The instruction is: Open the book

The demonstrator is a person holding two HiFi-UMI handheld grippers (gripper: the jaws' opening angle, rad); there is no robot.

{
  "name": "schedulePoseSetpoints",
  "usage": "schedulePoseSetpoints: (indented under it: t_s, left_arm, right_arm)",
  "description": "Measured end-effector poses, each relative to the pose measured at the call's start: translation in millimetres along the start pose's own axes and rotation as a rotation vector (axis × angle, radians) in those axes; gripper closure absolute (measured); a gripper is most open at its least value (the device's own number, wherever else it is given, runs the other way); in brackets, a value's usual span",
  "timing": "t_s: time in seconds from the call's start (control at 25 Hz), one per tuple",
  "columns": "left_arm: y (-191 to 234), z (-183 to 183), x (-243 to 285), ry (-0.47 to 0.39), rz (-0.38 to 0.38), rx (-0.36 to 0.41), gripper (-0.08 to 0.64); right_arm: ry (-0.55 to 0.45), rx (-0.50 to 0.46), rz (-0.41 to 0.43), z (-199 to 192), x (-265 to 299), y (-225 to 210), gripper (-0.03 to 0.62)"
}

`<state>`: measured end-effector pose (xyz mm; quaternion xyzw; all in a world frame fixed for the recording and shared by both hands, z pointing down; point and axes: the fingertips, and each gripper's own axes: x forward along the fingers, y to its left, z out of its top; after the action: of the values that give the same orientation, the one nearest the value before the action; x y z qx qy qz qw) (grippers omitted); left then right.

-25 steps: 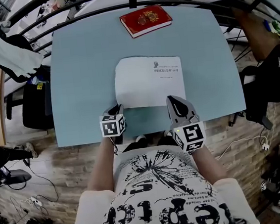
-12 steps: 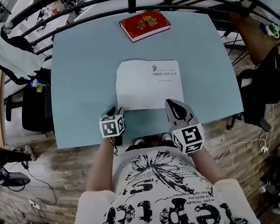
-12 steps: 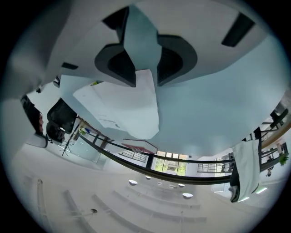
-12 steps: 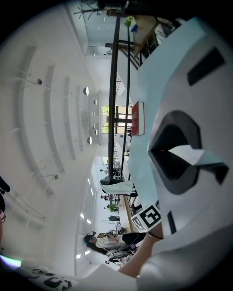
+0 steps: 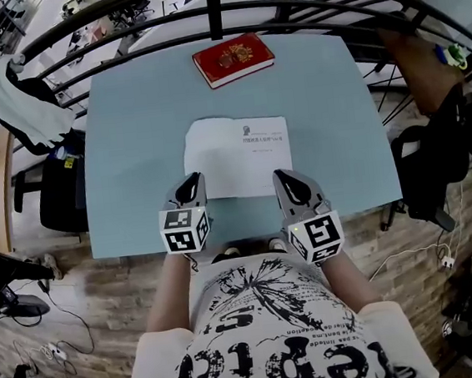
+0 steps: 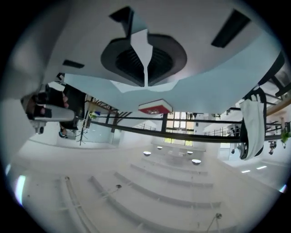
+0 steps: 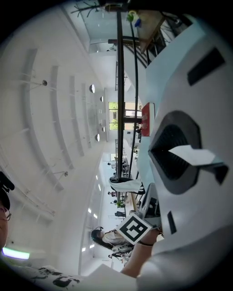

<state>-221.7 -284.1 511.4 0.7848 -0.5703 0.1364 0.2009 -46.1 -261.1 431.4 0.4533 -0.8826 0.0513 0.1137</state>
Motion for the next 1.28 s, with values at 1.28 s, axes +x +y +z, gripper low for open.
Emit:
schedulePoseSetpoints:
  t_s: [1.28]
  left_arm:
    - [-148.6, 117.3, -69.3, -0.358, -0.249, 0.171, 0.537]
  right_arm:
    - [-0.185, -0.092, 0.008, 53.4, -52.6, -28.4, 0.583]
